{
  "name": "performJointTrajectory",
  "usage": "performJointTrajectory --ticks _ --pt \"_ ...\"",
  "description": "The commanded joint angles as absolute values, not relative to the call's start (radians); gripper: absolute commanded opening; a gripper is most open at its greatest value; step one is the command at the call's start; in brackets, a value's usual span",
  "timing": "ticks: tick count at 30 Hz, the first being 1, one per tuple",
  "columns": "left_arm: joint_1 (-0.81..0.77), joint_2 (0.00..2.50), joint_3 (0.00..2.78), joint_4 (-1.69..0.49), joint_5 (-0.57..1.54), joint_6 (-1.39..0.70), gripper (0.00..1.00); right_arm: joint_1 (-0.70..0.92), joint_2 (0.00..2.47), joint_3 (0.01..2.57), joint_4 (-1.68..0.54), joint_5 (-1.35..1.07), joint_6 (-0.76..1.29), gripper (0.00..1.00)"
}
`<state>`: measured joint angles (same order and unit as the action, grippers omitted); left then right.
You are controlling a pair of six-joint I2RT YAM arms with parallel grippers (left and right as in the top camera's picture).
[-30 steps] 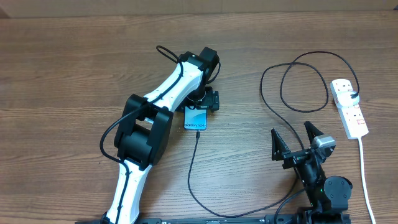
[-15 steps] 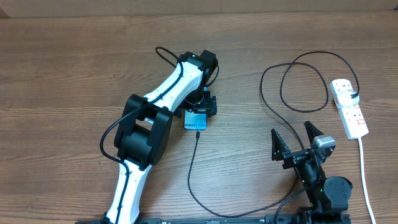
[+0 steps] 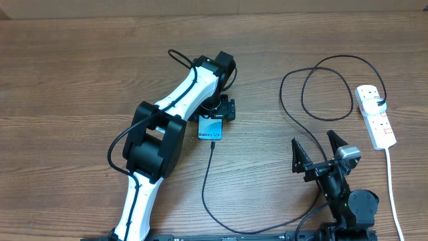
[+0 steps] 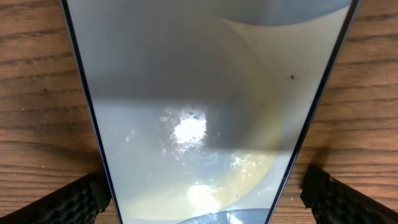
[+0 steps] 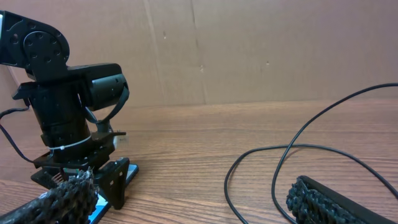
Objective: Plug charger to phone and switch on socket
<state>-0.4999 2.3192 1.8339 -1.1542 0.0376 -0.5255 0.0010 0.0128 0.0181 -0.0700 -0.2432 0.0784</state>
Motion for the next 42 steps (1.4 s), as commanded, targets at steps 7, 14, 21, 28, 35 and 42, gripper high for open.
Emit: performJointTrajectory --ticks 7,14,21,28,35,42 --pt "-0.503 2.334 1.805 -1.148 -0.010 -0.546 1.00 0.005 0.004 0.008 -0.064 -0.233 0.077 1.00" --pt "-0.503 2.334 1.805 -1.153 -0.010 -0.546 1.00 0.005 0.004 0.008 -0.064 -0.233 0.078 1.00" --pt "-0.502 2.334 1.805 -1.189 -0.007 -0.546 1.00 0.005 0.004 0.008 -0.064 -0.233 0.077 1.00" --pt "-0.496 2.334 1.805 -1.204 -0.002 -0.546 1.00 0.005 0.004 0.008 -0.064 -0.233 0.077 1.00" --pt "-0.495 2.334 1.805 -1.193 0.025 -0.546 1.00 0.005 0.004 0.008 -0.064 -0.233 0.077 1.00" --pt "-0.496 2.334 1.805 -1.186 0.016 -0.546 1.00 0.005 0.004 0.008 -0.064 -0.233 0.077 1.00"
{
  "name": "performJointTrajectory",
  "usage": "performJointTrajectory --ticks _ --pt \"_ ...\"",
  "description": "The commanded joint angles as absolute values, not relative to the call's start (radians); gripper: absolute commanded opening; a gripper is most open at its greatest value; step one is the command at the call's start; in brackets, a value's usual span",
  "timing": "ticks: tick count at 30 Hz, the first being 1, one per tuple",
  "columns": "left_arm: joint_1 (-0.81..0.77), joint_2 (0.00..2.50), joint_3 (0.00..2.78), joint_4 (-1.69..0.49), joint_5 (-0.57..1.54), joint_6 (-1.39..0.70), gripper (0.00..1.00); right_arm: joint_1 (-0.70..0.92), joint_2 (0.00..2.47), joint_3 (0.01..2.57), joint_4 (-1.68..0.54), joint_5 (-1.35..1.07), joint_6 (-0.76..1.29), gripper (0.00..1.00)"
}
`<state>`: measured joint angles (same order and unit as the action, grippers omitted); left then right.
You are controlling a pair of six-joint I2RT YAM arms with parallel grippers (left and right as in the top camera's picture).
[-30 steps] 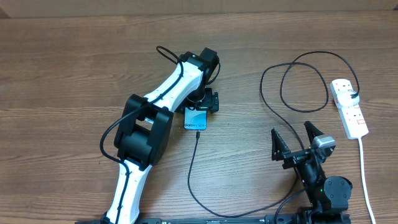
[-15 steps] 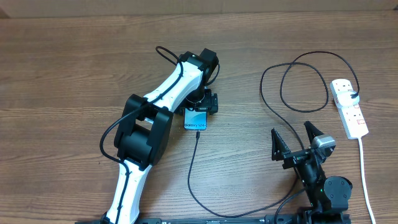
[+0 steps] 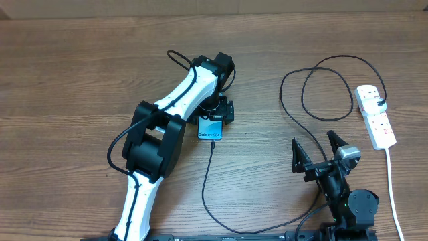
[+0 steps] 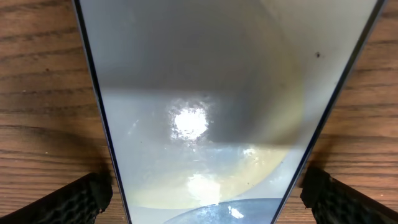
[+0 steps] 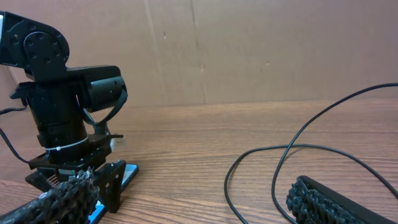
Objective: Plug charger to phone and switch on socket
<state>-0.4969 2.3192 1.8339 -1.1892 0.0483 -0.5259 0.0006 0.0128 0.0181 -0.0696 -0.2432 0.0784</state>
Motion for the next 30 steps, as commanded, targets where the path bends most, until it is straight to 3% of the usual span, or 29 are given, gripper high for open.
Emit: performJointTrajectory --ticks 1,30 --pt "-0.496 2.334 1.805 -1.185 0.016 -0.546 1.00 0.005 0.004 0.008 -0.064 -0.233 0.078 1.00" --pt "-0.496 2.334 1.802 -1.167 0.002 -0.561 0.99 0.005 0.004 0.008 -0.064 -0.233 0.077 1.00"
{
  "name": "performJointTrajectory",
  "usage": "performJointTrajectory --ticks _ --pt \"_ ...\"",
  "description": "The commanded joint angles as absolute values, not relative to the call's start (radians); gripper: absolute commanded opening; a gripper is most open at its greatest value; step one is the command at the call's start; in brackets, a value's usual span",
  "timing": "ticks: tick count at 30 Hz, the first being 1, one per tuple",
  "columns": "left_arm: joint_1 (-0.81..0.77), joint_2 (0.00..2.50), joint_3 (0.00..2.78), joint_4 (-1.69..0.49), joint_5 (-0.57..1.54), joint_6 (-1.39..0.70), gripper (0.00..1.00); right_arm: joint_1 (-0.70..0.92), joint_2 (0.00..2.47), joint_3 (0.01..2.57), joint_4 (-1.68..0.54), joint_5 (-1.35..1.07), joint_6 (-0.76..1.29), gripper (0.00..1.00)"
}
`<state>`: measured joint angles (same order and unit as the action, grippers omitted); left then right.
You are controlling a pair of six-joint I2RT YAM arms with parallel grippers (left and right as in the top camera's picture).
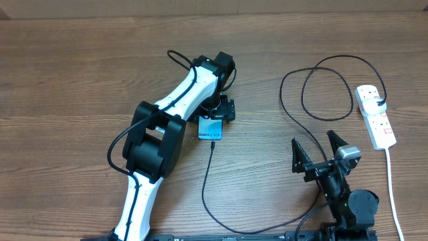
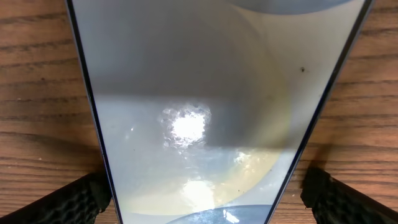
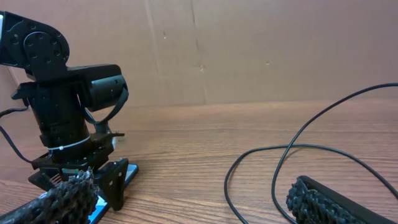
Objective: Plug charger to phone and switch on socket
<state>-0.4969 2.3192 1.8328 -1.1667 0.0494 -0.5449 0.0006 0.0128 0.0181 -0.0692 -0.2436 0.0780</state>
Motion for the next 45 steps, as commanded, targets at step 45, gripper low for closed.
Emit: performJointTrajectory --ticks 45 --pt "-0.471 2.334 1.691 -1.079 -0.008 -0.577 0.83 0.005 0.004 0.008 -0.065 -0.233 0.077 1.00"
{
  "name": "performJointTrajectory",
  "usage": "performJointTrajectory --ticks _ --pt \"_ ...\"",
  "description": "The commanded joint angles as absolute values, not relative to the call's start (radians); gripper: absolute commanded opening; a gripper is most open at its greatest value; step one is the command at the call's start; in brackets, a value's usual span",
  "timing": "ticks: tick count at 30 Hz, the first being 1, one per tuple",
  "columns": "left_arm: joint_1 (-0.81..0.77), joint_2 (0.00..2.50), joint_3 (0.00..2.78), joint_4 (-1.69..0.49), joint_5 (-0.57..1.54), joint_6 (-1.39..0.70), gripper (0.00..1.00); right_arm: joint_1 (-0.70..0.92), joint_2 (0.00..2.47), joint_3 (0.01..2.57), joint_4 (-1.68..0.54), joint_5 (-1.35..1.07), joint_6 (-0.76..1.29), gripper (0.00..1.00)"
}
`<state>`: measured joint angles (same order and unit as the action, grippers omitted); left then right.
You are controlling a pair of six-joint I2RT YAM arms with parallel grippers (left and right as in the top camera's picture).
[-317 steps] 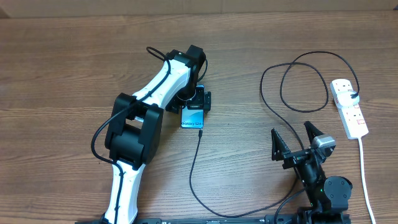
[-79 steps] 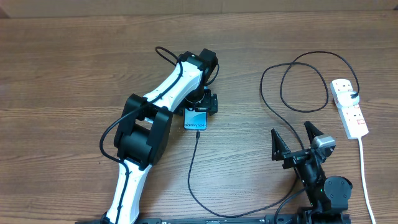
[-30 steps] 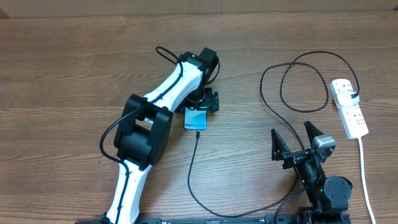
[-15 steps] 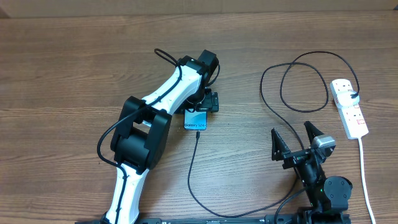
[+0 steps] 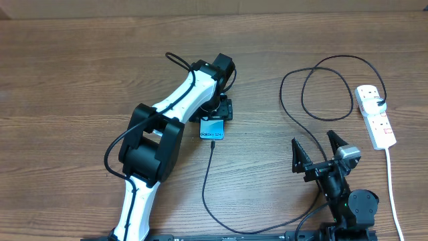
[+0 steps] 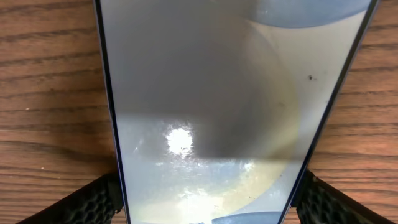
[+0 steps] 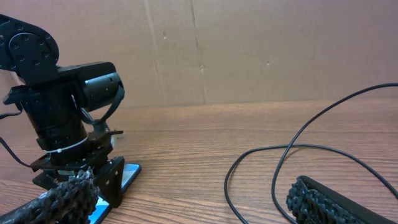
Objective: Plug charger to phone and switch on socket
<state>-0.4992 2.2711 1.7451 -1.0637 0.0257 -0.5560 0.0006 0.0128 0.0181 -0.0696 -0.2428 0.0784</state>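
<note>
The phone [image 5: 212, 129] lies face up on the wooden table [image 5: 80, 73], its blue screen lit. It fills the left wrist view as a pale, reflective screen [image 6: 211, 112]. My left gripper [image 5: 215, 118] stands over it, and its black fingers [image 6: 93, 202] press against both long edges. A black charger cable [image 5: 206, 181] meets the phone's near edge. The white power strip [image 5: 375, 115] lies at the far right with a plug in it. My right gripper [image 5: 319, 155] rests open near the front edge, with nothing between its fingers [image 7: 323, 202].
The black cable [image 5: 314, 87] loops over the table between the phone and the strip; part of it runs in front of my right gripper [image 7: 193, 205]. A white lead [image 5: 392, 187] runs from the strip to the front edge. A brown wall stands behind the table.
My left gripper's fingers were a little apart from the phone's edges and now lie against them. The phone sits slightly further right. The left elbow has shifted. The right arm has not moved.
At every earlier moment my left gripper straddled the phone with small gaps at its sides, and the phone shifted only slightly in the wrist view. The cable stayed at the phone's near edge. Now the fingers touch the phone. The right gripper has stayed open and still.
</note>
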Motion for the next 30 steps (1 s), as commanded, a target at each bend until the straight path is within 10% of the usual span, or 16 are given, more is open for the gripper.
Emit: performJointTrajectory --ticks 1,30 --pt "-0.463 2.334 1.691 -1.088 -0.008 -0.577 0.83 0.005 0.004 0.008 -0.064 -0.233 0.077 1.00" --pt "-0.411 2.334 1.691 -1.118 -0.011 -0.576 0.99 0.005 0.004 0.008 -0.064 -0.233 0.077 1.00"
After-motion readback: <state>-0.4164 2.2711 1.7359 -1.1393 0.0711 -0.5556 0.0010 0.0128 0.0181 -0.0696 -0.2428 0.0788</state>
